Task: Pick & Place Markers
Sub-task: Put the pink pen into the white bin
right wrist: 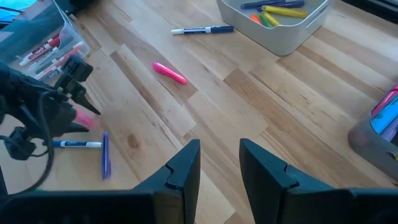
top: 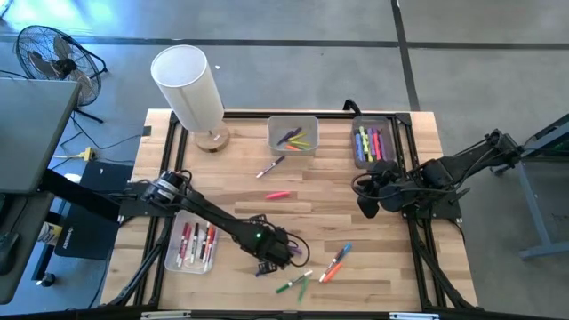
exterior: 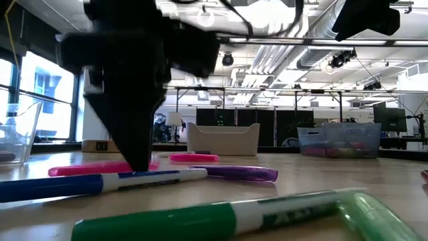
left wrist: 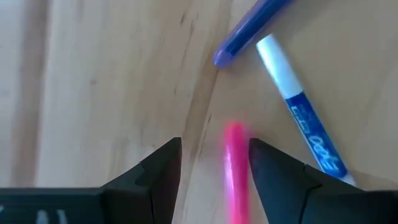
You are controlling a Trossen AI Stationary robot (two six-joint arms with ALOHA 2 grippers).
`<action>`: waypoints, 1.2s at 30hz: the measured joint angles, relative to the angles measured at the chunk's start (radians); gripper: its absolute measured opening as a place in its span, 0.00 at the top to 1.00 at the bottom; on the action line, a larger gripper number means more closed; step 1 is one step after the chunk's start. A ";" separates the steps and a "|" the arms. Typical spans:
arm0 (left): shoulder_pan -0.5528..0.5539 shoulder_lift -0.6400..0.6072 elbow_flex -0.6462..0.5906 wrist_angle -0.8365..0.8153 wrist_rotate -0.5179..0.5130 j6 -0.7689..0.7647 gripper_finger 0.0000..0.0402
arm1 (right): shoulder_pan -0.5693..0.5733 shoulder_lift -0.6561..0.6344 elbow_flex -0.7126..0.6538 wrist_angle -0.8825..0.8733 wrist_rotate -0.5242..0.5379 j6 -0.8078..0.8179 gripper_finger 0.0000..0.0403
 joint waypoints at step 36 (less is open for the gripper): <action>0.480 -0.474 -0.332 0.397 0.112 0.366 0.94 | -0.002 0.172 -0.001 0.090 0.045 0.008 0.75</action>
